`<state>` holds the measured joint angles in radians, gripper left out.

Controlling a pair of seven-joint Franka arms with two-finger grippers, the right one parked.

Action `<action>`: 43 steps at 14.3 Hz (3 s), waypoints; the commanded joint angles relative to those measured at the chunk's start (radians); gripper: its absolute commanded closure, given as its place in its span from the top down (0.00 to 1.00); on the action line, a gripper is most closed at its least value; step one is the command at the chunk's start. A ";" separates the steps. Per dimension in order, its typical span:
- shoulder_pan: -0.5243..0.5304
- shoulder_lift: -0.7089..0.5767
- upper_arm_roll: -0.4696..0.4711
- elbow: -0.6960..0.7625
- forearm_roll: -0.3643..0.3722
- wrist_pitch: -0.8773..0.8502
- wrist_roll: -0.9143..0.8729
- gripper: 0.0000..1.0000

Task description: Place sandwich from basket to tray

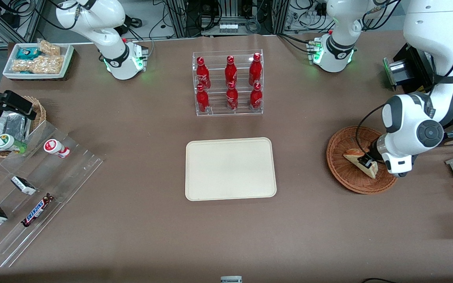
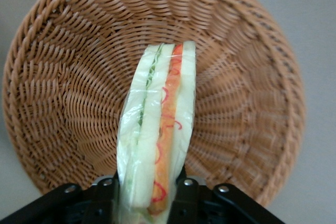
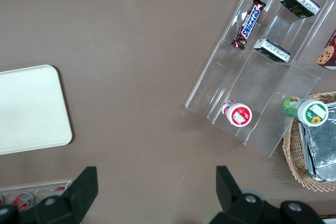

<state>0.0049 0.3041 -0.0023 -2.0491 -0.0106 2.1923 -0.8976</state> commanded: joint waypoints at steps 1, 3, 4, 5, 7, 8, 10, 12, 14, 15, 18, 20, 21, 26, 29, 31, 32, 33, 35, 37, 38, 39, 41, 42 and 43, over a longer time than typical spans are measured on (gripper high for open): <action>-0.020 -0.005 -0.019 0.110 -0.005 -0.126 -0.014 0.08; -0.020 -0.005 -0.073 0.158 -0.005 -0.187 -0.012 0.09; -0.020 -0.003 -0.115 0.170 -0.005 -0.198 -0.012 0.09; -0.020 -0.003 -0.161 0.172 -0.003 -0.195 -0.026 0.09; -0.020 0.016 -0.249 0.191 -0.003 -0.172 -0.033 0.08; -0.020 0.038 -0.295 0.213 0.000 -0.164 -0.061 0.08; -0.055 0.097 -0.396 0.282 0.017 -0.138 -0.174 0.08; -0.158 0.150 -0.400 0.334 0.052 -0.105 -0.204 0.09; -0.235 0.200 -0.400 0.372 0.112 -0.050 -0.204 0.09; -0.271 0.229 -0.400 0.385 0.133 -0.020 -0.204 0.09; -0.357 0.334 -0.400 0.484 0.156 0.052 -0.190 0.09; -0.399 0.395 -0.400 0.556 0.214 0.055 -0.184 0.10; -0.419 0.412 -0.400 0.570 0.239 0.057 -0.182 0.10; -0.464 0.490 -0.400 0.586 0.317 0.126 -0.179 0.10; -0.462 0.492 -0.400 0.580 0.310 0.119 -0.159 0.14; -0.459 0.487 -0.400 0.583 0.293 0.115 -0.161 0.85; -0.456 0.477 -0.401 0.584 0.291 0.101 -0.161 1.00; -0.453 0.452 -0.403 0.586 0.288 0.080 -0.162 1.00; -0.454 0.373 -0.404 0.587 0.288 0.017 -0.162 1.00; -0.450 0.285 -0.404 0.584 0.287 -0.028 -0.168 1.00; -0.448 0.247 -0.403 0.578 0.284 -0.049 -0.161 1.00; -0.450 0.225 -0.398 0.581 0.285 -0.093 -0.156 1.00; -0.428 0.175 -0.381 0.580 0.284 -0.149 -0.156 1.00; -0.387 0.153 -0.380 0.575 0.279 -0.188 -0.158 1.00; -0.352 0.138 -0.383 0.575 0.261 -0.231 -0.156 1.00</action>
<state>-0.4197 0.4866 -0.3860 -1.4363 0.2806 2.0052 -1.0695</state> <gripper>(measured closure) 0.000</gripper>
